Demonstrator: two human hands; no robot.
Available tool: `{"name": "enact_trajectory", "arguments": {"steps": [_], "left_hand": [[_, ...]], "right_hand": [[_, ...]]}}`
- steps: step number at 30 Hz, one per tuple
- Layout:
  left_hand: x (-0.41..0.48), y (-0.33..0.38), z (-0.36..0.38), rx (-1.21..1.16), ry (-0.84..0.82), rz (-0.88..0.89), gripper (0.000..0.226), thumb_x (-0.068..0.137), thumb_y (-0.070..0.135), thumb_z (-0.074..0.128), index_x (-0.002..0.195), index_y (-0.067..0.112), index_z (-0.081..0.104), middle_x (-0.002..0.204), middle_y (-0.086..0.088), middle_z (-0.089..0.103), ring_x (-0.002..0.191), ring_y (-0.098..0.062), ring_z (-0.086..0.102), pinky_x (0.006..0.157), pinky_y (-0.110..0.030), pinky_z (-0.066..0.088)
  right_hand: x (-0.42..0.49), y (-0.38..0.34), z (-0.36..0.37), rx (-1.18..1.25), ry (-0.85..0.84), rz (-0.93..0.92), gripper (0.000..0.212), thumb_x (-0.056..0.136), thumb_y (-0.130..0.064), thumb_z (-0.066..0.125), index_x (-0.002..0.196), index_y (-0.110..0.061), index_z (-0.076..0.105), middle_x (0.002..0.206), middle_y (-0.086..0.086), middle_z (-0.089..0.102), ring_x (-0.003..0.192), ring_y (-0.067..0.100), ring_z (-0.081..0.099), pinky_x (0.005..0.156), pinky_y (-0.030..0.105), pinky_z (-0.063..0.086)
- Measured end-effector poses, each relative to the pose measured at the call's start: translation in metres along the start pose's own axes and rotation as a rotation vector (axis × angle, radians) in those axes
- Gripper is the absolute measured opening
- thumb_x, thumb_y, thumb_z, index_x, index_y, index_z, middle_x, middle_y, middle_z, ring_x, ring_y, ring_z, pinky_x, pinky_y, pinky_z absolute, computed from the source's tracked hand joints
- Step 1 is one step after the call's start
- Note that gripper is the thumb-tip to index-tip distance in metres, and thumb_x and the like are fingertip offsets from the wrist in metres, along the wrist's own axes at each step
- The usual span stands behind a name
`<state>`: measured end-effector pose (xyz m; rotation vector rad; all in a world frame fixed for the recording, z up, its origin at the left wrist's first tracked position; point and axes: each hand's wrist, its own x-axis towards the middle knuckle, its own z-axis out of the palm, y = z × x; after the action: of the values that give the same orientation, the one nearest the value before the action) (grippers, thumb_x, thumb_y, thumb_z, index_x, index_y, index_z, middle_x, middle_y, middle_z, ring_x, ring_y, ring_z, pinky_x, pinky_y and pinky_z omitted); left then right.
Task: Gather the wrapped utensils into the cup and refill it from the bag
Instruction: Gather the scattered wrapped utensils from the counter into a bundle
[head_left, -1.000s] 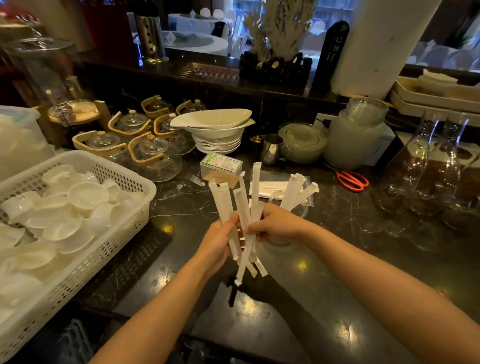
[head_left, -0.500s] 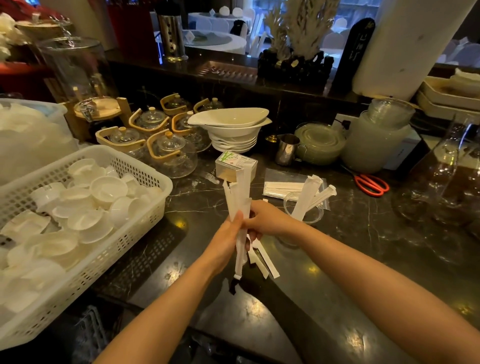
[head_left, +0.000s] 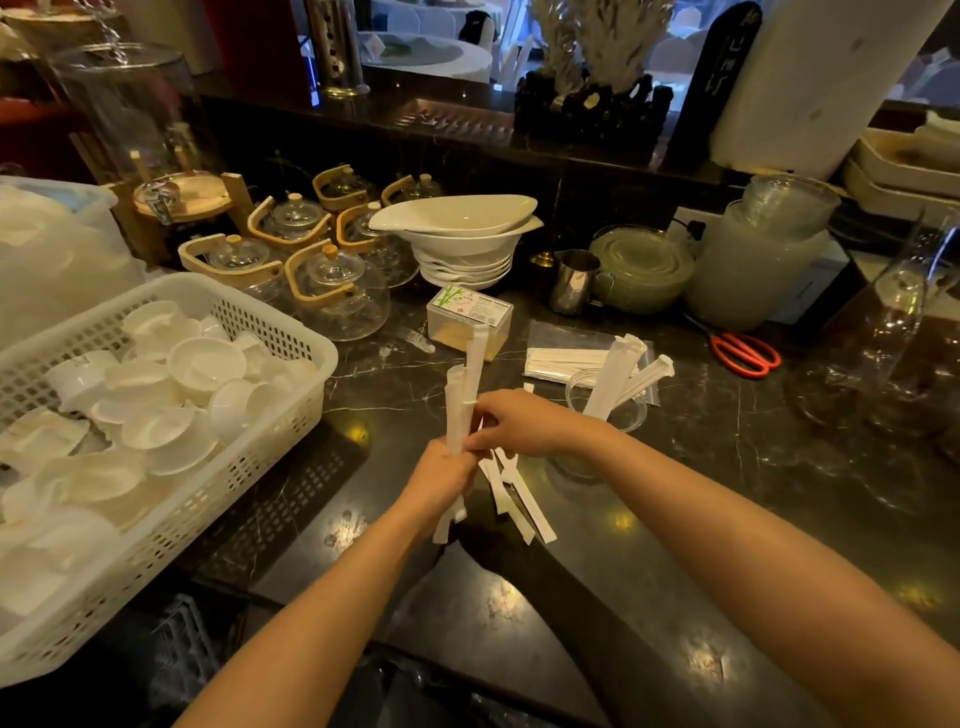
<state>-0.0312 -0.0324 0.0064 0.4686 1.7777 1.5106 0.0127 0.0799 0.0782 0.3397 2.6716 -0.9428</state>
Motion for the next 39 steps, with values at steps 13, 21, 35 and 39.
{"name": "enact_trajectory", "arguments": {"steps": [13,21,35,39], "left_hand": [[-0.001,-0.007,-0.009,-0.130,0.155,-0.081,0.024,0.088,0.031,0.050,0.070,0.016,0.047,0.051,0.002,0.035,0.034,-0.003,0.035,0.047,-0.018,0.033],[-0.006,-0.008,-0.014,-0.152,0.163,-0.086,0.029,0.089,0.027,0.049,0.063,0.016,0.042,0.048,0.003,0.033,0.033,-0.003,0.032,0.043,-0.017,0.031],[-0.005,-0.011,-0.017,-0.176,0.126,-0.082,0.025,0.089,0.025,0.049,0.067,0.016,0.041,0.052,0.000,0.031,0.032,-0.003,0.033,0.040,-0.014,0.031],[-0.003,-0.013,-0.016,-0.173,0.129,-0.095,0.025,0.089,0.026,0.049,0.068,0.015,0.041,0.052,0.001,0.032,0.032,-0.003,0.033,0.040,-0.014,0.031]], "right_hand": [[0.044,0.054,0.042,0.114,0.196,0.527,0.083,0.075,-0.041,0.068,0.136,-0.009,0.022,0.139,0.020,0.037,0.116,0.033,0.049,0.089,0.039,0.049],[0.053,0.047,0.064,-0.115,0.233,0.559,0.087,0.068,-0.047,0.071,0.132,-0.009,0.026,0.137,0.021,0.033,0.126,0.037,0.032,0.095,0.044,0.041],[0.051,0.049,0.054,-0.011,0.239,0.590,0.031,0.086,-0.005,0.051,0.116,0.001,0.046,0.121,0.020,0.057,0.111,0.034,0.055,0.086,0.039,0.046],[0.049,0.049,0.054,-0.144,0.154,0.527,0.030,0.087,-0.004,0.048,0.116,0.002,0.052,0.119,0.020,0.057,0.108,0.034,0.056,0.084,0.038,0.048]]}}
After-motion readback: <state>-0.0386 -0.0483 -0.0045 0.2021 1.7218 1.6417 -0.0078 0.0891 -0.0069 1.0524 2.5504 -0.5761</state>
